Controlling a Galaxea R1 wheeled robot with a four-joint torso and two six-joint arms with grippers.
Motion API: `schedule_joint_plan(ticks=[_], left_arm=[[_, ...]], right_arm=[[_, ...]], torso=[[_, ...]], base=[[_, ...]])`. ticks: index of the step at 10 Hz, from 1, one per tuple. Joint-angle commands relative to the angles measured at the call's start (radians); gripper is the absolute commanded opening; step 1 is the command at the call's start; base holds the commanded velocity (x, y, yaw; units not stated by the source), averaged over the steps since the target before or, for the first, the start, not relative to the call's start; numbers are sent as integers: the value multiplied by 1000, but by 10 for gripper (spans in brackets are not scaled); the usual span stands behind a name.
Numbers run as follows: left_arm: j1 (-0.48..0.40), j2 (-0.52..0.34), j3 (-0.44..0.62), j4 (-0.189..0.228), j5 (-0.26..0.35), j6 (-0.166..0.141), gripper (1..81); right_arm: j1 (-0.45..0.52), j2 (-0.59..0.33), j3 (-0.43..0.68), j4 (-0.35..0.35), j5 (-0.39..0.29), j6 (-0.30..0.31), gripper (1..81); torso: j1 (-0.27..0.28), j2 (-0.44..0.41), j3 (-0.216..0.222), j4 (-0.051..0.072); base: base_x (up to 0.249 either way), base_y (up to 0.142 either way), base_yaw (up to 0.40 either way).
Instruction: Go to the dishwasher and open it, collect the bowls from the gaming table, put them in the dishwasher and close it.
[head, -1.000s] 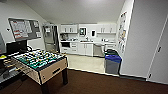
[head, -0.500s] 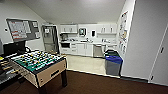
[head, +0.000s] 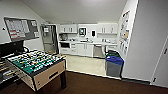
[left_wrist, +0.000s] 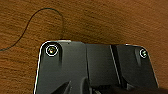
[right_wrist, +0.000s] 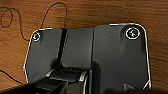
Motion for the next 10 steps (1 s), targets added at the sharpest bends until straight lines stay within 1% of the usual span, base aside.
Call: schedule_joint_plan(ticks=[1, 10], left_arm=[[-64, 7, 2, -6, 45, 3, 811], [-62, 7, 2, -3, 43, 3, 811]], right_arm=[[58, 0, 1, -8, -47, -3, 811], [57, 0, -1, -6, -47, -3, 811]], torso=[[0, 0, 0, 0], [0, 0, 0, 0]], base=[[136, 0, 0], [136, 0, 0]])
